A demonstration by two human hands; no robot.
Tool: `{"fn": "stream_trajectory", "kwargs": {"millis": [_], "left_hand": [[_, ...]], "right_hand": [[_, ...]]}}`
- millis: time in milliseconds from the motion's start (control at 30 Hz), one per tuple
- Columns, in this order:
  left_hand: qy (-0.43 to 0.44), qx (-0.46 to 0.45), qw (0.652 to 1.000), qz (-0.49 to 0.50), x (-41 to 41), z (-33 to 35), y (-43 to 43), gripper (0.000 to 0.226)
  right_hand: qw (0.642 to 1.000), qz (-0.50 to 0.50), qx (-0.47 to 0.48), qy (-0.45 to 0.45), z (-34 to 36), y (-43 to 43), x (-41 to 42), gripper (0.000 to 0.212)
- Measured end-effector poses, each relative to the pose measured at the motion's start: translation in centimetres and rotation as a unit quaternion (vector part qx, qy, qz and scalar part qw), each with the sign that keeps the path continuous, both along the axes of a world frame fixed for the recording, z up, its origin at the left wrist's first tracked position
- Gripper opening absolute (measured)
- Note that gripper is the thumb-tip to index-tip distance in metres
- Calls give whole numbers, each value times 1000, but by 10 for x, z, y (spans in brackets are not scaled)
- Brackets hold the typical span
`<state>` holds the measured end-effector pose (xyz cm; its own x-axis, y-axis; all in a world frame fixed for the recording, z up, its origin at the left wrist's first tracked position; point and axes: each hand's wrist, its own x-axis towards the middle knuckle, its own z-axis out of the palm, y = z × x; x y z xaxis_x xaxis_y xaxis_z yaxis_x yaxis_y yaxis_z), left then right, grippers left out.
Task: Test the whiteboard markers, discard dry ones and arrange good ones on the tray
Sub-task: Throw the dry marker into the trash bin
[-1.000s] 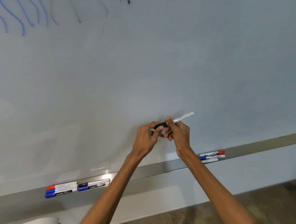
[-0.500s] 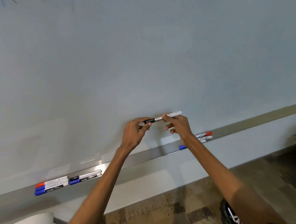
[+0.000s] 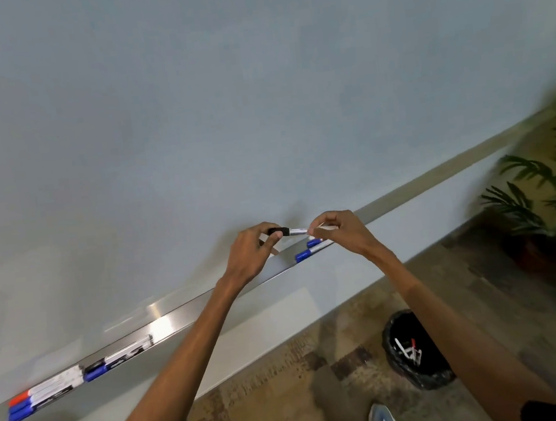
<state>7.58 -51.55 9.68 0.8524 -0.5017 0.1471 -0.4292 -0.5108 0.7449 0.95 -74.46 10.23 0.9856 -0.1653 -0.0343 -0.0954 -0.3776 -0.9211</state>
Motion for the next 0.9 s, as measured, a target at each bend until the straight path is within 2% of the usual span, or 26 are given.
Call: {"fn": "stream_trajectory", "kwargs": {"millis": [100, 233, 400, 600, 900], "left_hand": [[10, 19, 1000, -24, -2, -12, -27, 22], [35, 20, 997, -58, -11, -19, -65, 11], [62, 11, 992, -111, -22, -34, -110, 11], [-49, 96, 983, -151, -43, -51, -177, 10], [-107, 175, 957, -207, -88, -98, -282, 15]], "right_hand": [[997, 9, -71, -2, -12, -22, -13, 10], [988, -6, -150, 22, -27, -49, -33, 18], [982, -19, -178, 55, -45, -82, -61, 19], [972, -79, -205, 88, -62, -131, -92, 18], [955, -140, -185, 187, -105, -204, -146, 25]]}}
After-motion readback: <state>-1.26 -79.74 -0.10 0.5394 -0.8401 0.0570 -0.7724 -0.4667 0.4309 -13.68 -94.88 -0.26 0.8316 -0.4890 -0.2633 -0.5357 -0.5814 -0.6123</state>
